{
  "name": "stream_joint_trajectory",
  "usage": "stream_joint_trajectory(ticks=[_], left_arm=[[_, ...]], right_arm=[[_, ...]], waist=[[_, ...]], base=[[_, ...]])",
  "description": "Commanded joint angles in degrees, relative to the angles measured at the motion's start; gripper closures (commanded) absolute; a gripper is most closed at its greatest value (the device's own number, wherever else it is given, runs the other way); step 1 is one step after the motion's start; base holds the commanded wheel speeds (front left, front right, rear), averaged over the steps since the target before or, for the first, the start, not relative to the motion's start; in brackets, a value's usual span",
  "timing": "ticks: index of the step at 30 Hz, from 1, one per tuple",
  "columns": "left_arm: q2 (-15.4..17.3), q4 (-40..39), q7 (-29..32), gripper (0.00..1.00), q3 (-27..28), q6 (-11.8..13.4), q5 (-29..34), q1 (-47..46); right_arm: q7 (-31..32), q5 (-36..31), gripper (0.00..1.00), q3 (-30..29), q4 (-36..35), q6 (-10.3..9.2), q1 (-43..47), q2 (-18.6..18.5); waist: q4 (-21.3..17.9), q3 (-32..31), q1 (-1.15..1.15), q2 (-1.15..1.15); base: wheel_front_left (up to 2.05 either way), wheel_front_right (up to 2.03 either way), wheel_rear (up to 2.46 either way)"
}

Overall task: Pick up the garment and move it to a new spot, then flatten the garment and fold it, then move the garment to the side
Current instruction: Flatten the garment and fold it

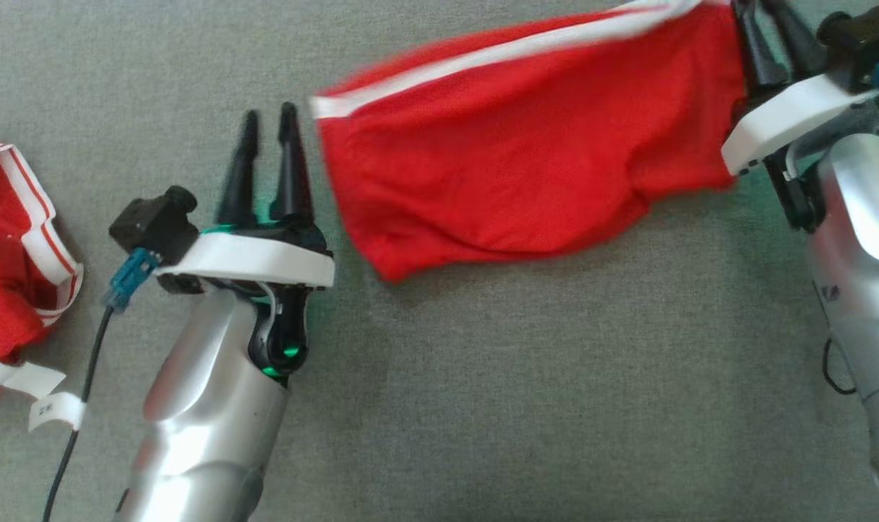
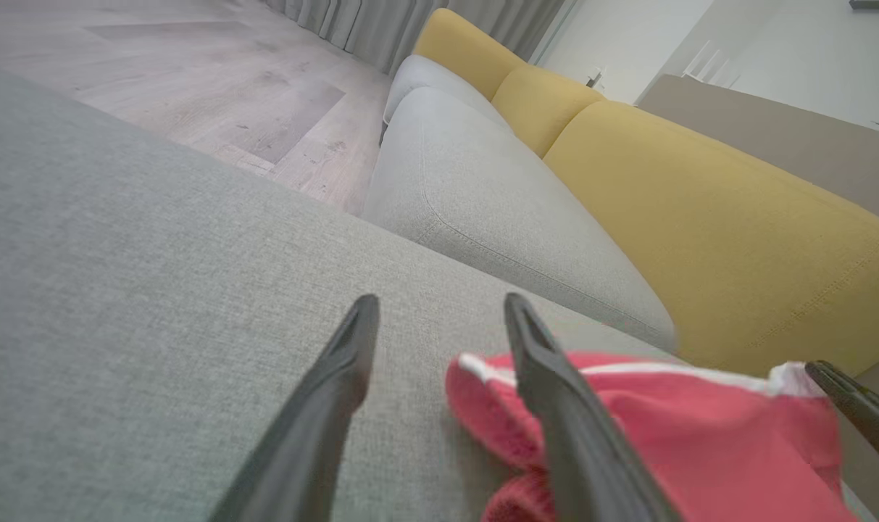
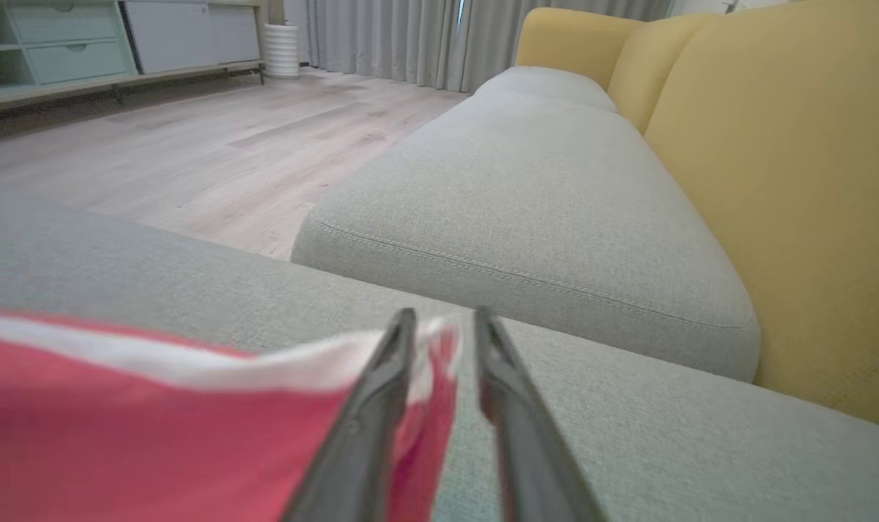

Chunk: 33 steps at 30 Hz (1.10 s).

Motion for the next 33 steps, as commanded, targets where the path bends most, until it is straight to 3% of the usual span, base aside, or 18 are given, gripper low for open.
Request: stream_joint_trajectory(ticks=[1,7,14,17,22,30,31,32,33], left_arm=[[0.7,-1.4,-0.5,0.00,2.6,-0.1,1.2,-0.6],[0.7,-3.4,-0.5,0.00,3.4,0.5,5.1,2.0],[0.6,-13.6,-0.5,0.00,3.8,6.1,16.3,11.1],[0.6,-21.1,-0.5,0.00,2.2,9.1,20.6,16.8],[0.6,-28.8,-0.5,0.00,-1.0,12.1,24.7,21.9],[0.6,-33.6,-0.5,0.00,-4.8,14.8,28.2,25.5],[0.6,-33.8,-0.5,0.00,-5.0,15.0,28.4,25.8],[0.6,-34.0,-0.5,0.00,-5.0,15.3,28.5,26.0],[0.6,-34.2,-0.5,0.00,-4.9,15.7,28.4,26.4]], right_arm=[[-1.1,1.1,0.00,0.0,-0.5,-0.05,-0.7,0.6],[-1.7,4.2,0.00,-1.6,0.3,-0.05,2.3,1.4],[-1.8,8.9,0.00,-2.9,1.0,-0.05,9.8,2.4],[-1.8,11.5,0.00,-4.1,3.5,-0.05,11.0,3.3],[-1.8,12.6,0.00,-5.3,7.8,-0.05,9.7,3.9],[-0.9,12.0,0.00,-8.2,19.1,-0.05,5.6,5.9],[-0.7,12.2,0.19,-8.2,20.0,-0.05,5.2,6.3],[-0.5,12.2,0.51,-8.0,20.8,-0.05,4.9,6.7],[-0.4,12.3,0.66,-7.7,21.5,-0.05,4.7,7.2]], waist=[[-0.2,-0.4,-0.01,0.00],[-1.3,-2.3,-0.01,0.00],[-1.7,-5.1,-0.01,0.00],[-0.4,-5.5,-0.01,0.00],[2.5,-5.2,-0.01,0.00],[6.7,-4.6,-0.01,0.00],[7.0,-4.6,-0.01,0.00],[7.1,-4.7,-0.01,0.00],[7.1,-5.0,-0.01,0.00]], base=[[0.00,0.00,0.00],[0.00,0.00,0.00],[0.00,0.00,0.00],[0.00,0.00,0.00],[0.00,0.00,0.00],[0.00,0.00,0.00],[0.00,0.00,0.00],[0.00,0.00,0.00],[0.00,0.00,0.00]])
